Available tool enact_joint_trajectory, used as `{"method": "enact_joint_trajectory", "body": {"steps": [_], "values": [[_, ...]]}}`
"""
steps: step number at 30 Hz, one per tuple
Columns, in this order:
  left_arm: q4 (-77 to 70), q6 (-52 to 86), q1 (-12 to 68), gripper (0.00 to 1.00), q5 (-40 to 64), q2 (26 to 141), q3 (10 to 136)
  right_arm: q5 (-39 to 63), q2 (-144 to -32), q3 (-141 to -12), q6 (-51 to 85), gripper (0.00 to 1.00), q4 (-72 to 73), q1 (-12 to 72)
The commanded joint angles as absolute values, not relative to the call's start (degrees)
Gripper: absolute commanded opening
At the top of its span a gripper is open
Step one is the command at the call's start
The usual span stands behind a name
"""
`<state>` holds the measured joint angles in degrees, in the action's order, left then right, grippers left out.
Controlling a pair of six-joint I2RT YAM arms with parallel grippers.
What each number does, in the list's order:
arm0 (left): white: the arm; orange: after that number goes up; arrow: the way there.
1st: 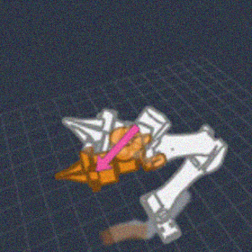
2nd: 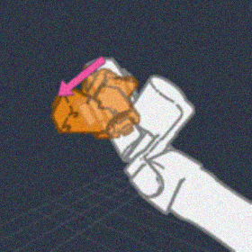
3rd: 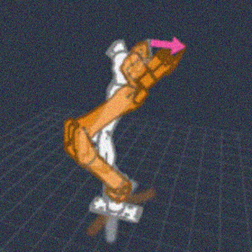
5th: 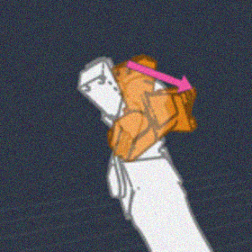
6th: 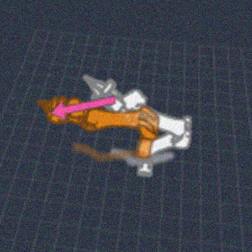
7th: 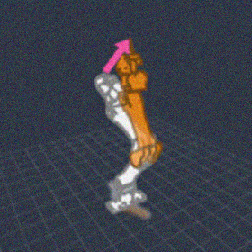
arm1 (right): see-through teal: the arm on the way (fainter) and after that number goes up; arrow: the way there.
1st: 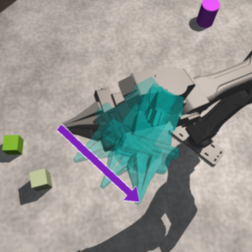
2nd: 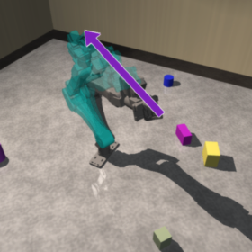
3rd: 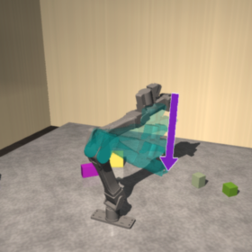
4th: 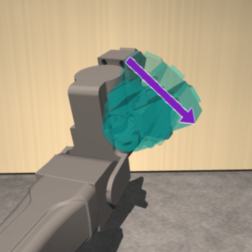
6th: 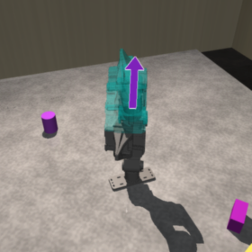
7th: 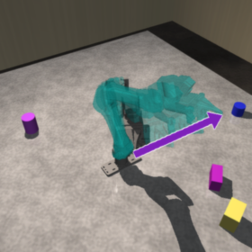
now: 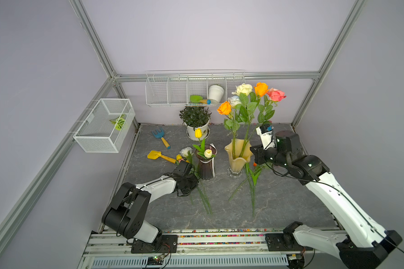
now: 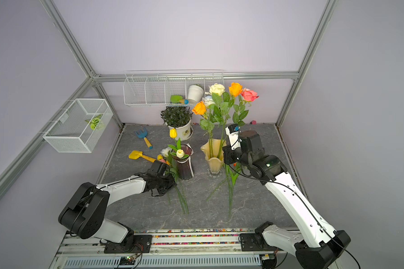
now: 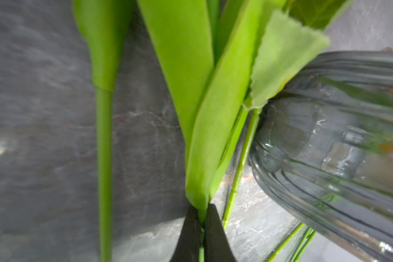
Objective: Arrange the flowers in different vases according to their variety
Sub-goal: Pick up the flower at the center of the board.
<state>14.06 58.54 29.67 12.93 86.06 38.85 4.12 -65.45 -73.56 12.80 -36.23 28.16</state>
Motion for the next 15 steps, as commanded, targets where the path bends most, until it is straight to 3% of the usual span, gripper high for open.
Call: {"method": "enact_joint_trajectory", "body": {"steps": [1, 9, 15], "values": [[18.15, 57.78, 29.9, 0.0, 9.99, 83.1, 39.99, 4.19, -65.08, -72.61, 12.66, 0.04, -35.64, 28.57], [19.87, 57.17, 29.88, 0.14, 8.53, 81.5, 39.99, 4.91, -65.23, -72.39, 12.79, 0.04, -35.07, 28.55], [19.32, 57.37, 29.88, 0.0, 8.65, 81.65, 39.89, 4.53, -65.1, -72.51, 12.74, 0.04, -35.38, 28.57]]}}
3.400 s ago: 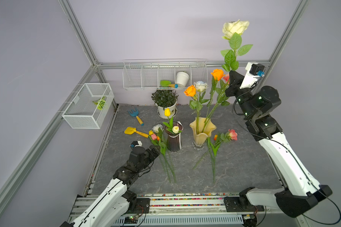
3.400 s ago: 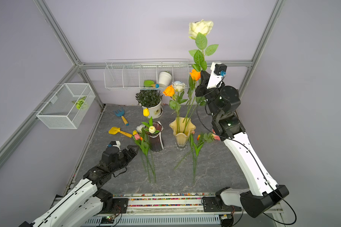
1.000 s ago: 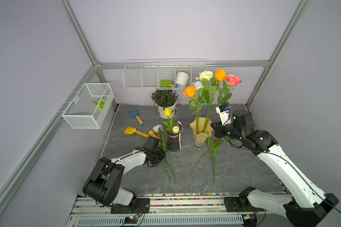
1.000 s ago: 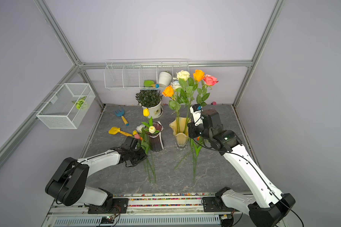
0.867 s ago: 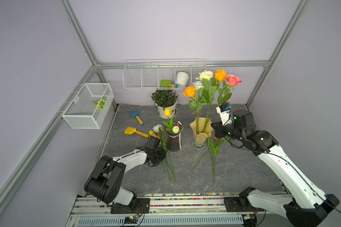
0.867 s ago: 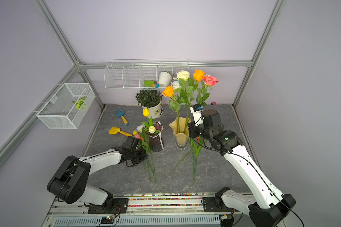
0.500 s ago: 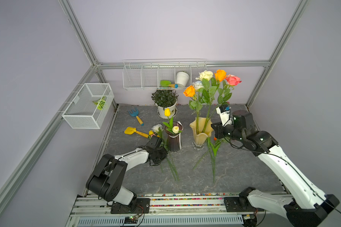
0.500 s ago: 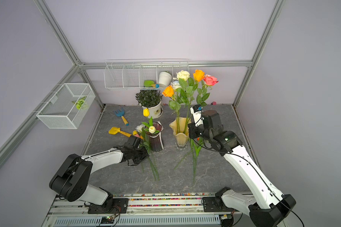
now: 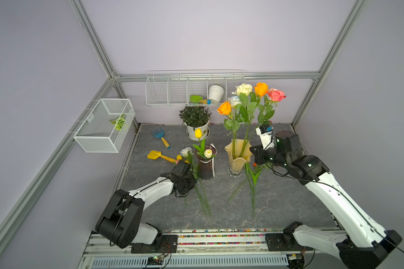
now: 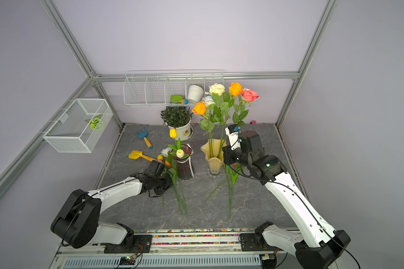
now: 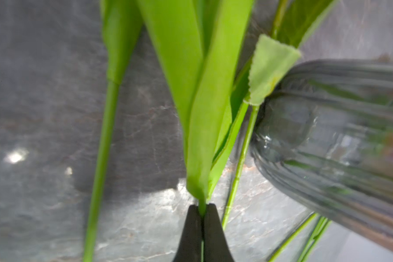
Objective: Arrange the flowers in different vases according to their variety
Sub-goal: Pick up the flower at the center of the board, then insert the flower into the vase.
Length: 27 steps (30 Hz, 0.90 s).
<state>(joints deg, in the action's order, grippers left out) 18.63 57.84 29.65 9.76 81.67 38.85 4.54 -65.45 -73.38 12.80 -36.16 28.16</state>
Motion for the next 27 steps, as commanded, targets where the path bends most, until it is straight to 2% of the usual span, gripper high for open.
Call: {"method": "enact_joint_trajectory", "body": {"steps": [1, 12, 17, 22, 27], "values": [[19.76, 57.28, 29.89, 0.0, 8.02, 81.11, 39.98, 4.46, -65.04, -72.56, 12.74, 0.04, -35.37, 28.58], [28.12, 54.83, 29.89, 0.0, -1.48, 69.05, 42.06, 3.61, -63.46, -70.97, 14.05, 0.03, -34.78, 28.58], [34.86, 51.64, 30.06, 0.0, -7.26, 64.05, 47.18, 3.06, -63.12, -71.1, 14.24, 0.02, -34.73, 28.6], [36.47, 41.61, 30.06, 0.0, -19.54, 56.61, 55.61, -1.07, -61.48, -68.83, 16.41, 0.0, -34.14, 28.57], [28.7, 28.92, 30.06, 0.0, -22.63, 54.17, 64.81, -0.91, -59.43, -65.42, 19.07, 0.0, -36.36, 28.52]]}}
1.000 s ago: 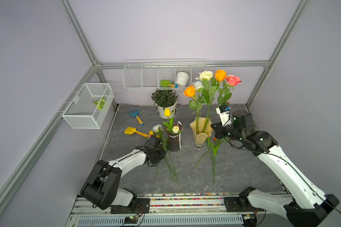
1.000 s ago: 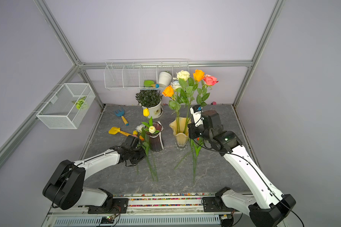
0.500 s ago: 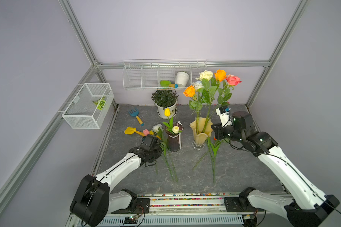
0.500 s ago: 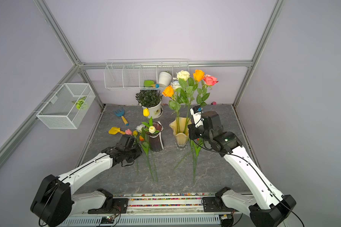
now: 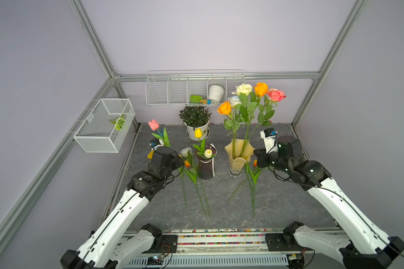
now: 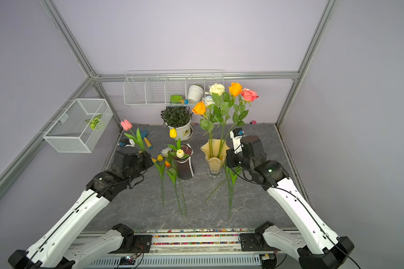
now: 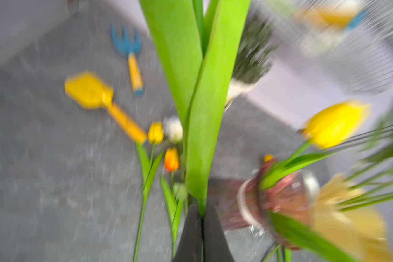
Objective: Arrange the flowers in different vases according to their variety
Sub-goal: Insert the flower into the vase.
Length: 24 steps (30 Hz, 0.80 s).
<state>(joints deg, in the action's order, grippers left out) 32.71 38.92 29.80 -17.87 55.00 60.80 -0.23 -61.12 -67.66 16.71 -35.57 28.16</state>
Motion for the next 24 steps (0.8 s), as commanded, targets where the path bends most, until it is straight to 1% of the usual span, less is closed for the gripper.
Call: {"method": "enact_joint_trajectory", "body": {"steps": [1, 5, 9, 19, 24], "values": [[26.97, 26.61, 30.06, 0.0, -22.29, 54.03, 66.72, 0.35, -58.35, -64.3, 18.99, 0.01, -36.16, 28.59], [19.35, 19.44, 30.06, 0.0, -18.11, 53.99, 71.59, 4.78, -54.38, -60.12, 17.55, 0.04, -34.96, 28.58], [10.04, 15.76, 30.06, 0.0, -13.89, 55.18, 71.61, 5.46, -53.55, -58.81, 17.8, 0.04, -35.78, 28.59], [-11.68, 15.57, 30.08, 0.0, -10.23, 57.85, 58.69, 4.84, -54.08, -58.87, 19.07, 0.04, -35.22, 28.57], [-14.59, 17.05, 30.07, 0.0, -12.12, 59.4, 55.95, 4.23, -53.7, -58.65, 19.42, 0.04, -35.61, 28.6]]}}
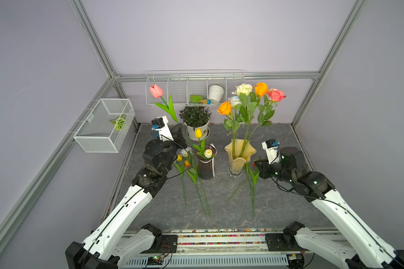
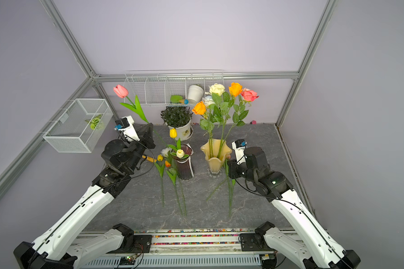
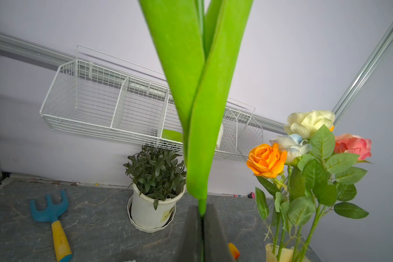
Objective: Arrange the flowers in different vases according to their variety
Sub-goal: Insert the flower into the vase.
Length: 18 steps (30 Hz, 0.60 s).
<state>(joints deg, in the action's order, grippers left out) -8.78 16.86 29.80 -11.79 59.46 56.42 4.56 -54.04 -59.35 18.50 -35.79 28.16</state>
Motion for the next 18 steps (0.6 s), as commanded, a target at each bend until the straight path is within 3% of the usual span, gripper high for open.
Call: {"method": "enact_joint_trajectory", "body": {"steps": [1, 18], "values": [[-14.7, 17.37, 30.07, 0.0, -12.05, 59.58, 55.65, 4.08, -53.59, -58.48, 19.51, 0.04, -35.66, 28.58], [-25.39, 26.74, 30.06, 0.0, -6.12, 61.66, 41.51, 3.99, -55.11, -58.27, 19.64, 0.04, -35.07, 28.57]]}}
